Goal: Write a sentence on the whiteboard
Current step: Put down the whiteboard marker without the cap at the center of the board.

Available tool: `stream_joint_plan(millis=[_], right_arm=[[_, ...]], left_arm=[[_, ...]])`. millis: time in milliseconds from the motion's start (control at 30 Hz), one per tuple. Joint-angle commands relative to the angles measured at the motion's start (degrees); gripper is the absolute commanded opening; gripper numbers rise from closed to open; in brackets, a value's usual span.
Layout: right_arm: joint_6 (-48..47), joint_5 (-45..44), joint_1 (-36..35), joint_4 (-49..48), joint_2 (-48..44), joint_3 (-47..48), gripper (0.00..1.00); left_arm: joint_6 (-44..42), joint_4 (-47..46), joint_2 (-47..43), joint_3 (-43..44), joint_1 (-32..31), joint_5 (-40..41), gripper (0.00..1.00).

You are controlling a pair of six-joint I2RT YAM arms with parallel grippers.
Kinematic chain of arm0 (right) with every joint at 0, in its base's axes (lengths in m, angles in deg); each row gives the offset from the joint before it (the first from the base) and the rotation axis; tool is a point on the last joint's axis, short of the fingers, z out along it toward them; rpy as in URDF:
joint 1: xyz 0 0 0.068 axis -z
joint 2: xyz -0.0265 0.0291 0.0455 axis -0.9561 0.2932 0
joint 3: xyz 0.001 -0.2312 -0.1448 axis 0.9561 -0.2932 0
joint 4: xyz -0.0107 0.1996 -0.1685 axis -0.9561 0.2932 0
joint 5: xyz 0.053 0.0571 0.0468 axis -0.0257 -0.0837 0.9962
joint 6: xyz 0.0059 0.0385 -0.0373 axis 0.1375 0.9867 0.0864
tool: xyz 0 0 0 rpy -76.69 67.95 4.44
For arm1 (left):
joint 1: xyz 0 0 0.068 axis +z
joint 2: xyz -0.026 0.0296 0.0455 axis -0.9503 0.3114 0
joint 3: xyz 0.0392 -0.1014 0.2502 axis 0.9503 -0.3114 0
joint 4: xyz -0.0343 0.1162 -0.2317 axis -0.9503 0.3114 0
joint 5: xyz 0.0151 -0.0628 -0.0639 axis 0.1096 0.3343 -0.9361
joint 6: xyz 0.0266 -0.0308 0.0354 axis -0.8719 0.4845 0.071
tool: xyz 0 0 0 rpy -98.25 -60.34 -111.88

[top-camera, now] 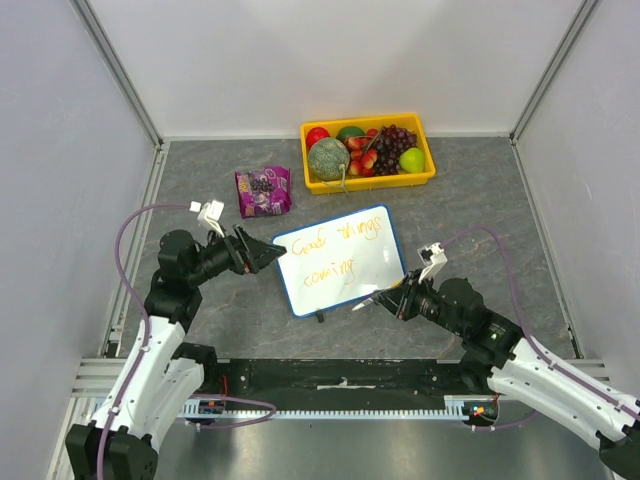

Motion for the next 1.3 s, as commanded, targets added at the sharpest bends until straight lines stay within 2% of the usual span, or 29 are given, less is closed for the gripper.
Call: stream_joint_plan(millis=[0, 200, 300, 633, 1033, 1267], right_arm=[[3.9, 3.44, 0.09, -0.96, -1.55, -2.04, 0.0], [4.7, 6.87, 0.26, -1.32, 1.17, -4.33, 0.0], [5.4, 8.36, 0.79, -1.49, 2.31, -5.47, 0.0], [7.24, 16.27, 7.11, -5.79, 4.34, -11.36, 0.0], [7.69, 20.58, 10.72, -6.06, 2.67, -10.66, 0.0], [2.25, 28.92, 17.3, -6.06, 6.44, -7.33, 0.0]], left_arm=[[-5.23, 8.02, 1.47, 7.11, 0.25, -3.58, 1.0], [-15.43, 19.19, 3.23, 13.8, 0.17, -0.07, 1.0], [-15.52, 19.81, 3.58, 13.19, 0.25, -1.46, 1.0], [-16.23, 22.01, -0.02, 12.4, 0.25, 1.95, 1.0], [-16.32, 23.51, -1.87, 11.96, 0.25, 4.06, 1.0], [-16.32, 23.86, -1.87, 11.96, 0.17, 4.24, 1.0]])
